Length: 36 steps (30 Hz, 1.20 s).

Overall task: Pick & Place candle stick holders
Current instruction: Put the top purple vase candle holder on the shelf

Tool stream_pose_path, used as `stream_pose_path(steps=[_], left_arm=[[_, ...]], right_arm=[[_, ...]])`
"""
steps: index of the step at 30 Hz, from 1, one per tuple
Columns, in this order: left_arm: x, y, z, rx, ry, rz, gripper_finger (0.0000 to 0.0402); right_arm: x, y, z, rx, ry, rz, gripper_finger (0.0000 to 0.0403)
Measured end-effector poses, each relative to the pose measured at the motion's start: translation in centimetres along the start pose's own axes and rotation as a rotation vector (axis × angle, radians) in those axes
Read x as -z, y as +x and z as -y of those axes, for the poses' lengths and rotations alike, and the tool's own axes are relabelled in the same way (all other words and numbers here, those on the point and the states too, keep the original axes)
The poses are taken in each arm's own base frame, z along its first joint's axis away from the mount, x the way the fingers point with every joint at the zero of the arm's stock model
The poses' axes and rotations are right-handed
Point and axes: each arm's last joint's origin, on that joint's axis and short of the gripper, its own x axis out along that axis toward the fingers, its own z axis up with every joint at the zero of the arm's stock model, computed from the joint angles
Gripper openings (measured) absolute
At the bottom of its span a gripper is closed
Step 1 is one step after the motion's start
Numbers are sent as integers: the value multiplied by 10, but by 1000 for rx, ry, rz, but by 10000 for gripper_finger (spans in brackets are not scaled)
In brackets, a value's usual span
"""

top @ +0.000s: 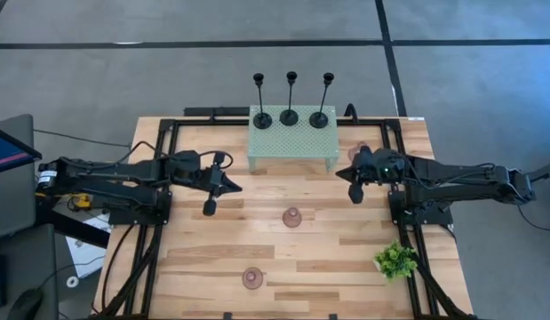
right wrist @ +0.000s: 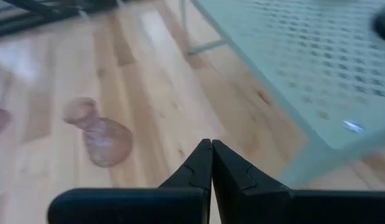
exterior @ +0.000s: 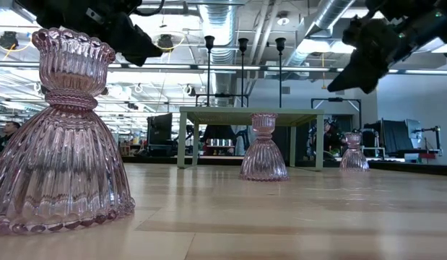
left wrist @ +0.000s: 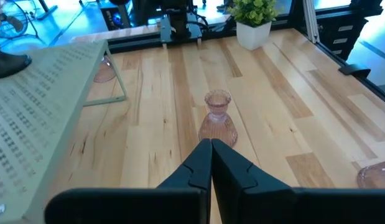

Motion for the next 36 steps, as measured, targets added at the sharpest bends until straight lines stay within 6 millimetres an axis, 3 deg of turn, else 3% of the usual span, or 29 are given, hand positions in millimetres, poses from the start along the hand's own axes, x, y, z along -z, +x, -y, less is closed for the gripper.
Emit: stream_pose_path(steps=[9, 17, 23, 30, 36], left_arm=[[10, 2, 2, 7, -4, -30, 7], [18, 3, 4, 11, -8, -47, 6], [20, 3, 4, 8, -9, -51, 7], [20, 3, 4, 7, -8, -47, 6], [20, 3, 4, 8, -9, -48, 7]], right_arm=[[4, -24, 4, 156, 43, 68, 0], [29, -43, 12, 415, 406, 46, 0], [36, -43, 11, 451, 527, 10, 0], [38, -36, 8, 416, 503, -81, 1], [40, -24, 12, 515, 544, -133, 51]])
